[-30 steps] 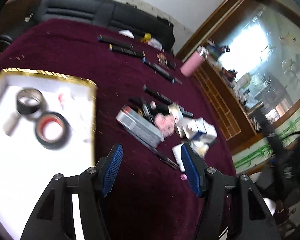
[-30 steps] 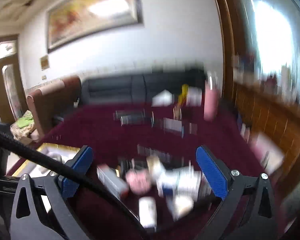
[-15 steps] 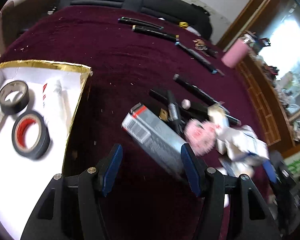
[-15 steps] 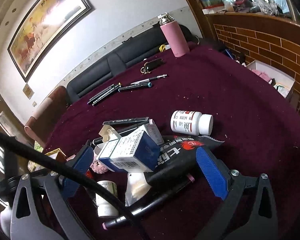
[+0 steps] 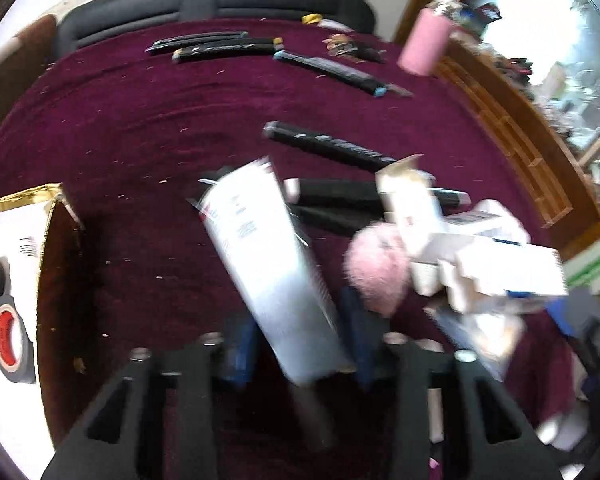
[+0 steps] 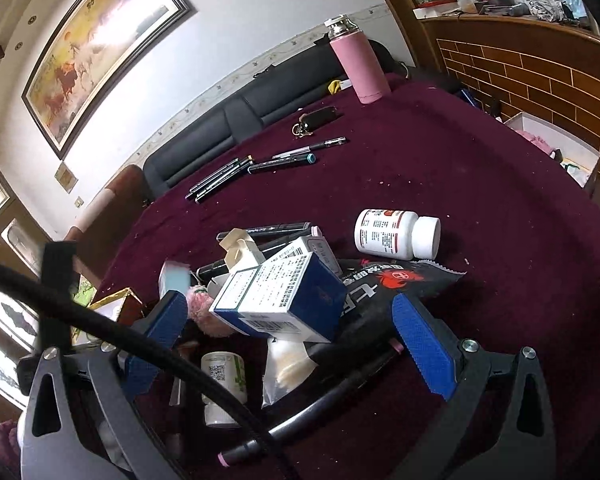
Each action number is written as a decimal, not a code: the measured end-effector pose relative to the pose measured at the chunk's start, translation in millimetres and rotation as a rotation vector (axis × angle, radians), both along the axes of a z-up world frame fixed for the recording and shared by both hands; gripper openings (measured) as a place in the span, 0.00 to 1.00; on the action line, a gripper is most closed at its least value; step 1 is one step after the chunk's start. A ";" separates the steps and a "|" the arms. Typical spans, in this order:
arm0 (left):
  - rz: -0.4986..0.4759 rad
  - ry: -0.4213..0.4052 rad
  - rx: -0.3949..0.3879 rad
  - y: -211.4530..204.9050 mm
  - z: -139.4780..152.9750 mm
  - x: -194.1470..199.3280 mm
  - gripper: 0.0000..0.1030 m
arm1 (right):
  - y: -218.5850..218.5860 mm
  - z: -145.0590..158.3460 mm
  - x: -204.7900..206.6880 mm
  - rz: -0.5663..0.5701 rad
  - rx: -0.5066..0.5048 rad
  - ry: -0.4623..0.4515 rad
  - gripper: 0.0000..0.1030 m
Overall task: Organize objects
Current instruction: 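Grasp the silver barcode carton with left while right grasps white pill bottle, then carry carton and pill bottle over the white box and open both tools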
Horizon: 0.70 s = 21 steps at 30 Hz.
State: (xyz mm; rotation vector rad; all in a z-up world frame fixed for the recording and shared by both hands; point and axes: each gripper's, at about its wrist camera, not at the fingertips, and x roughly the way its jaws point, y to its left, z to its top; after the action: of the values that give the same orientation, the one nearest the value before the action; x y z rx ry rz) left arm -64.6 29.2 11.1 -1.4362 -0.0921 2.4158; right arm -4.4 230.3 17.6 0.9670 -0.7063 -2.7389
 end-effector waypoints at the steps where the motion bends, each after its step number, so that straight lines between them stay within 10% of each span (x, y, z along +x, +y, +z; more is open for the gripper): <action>1: -0.010 0.020 0.009 0.6 4.8 1.7 0.21 | -0.6 0.1 0.0 0.000 0.005 0.000 1.00; 16: 0.035 0.147 0.310 -109.4 62.3 102.5 0.22 | -52.3 10.9 13.7 0.193 0.129 0.034 0.94; 21: 0.036 0.166 0.300 -133.1 59.7 130.0 0.22 | -99.0 -1.6 16.2 0.198 0.409 -0.069 0.91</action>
State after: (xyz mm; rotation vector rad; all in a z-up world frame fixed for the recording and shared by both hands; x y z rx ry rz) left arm 65.4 -103.9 70.7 -1.1080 -0.4247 2.4136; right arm 11.8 131.2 15.9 1.1409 -0.0452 -2.7320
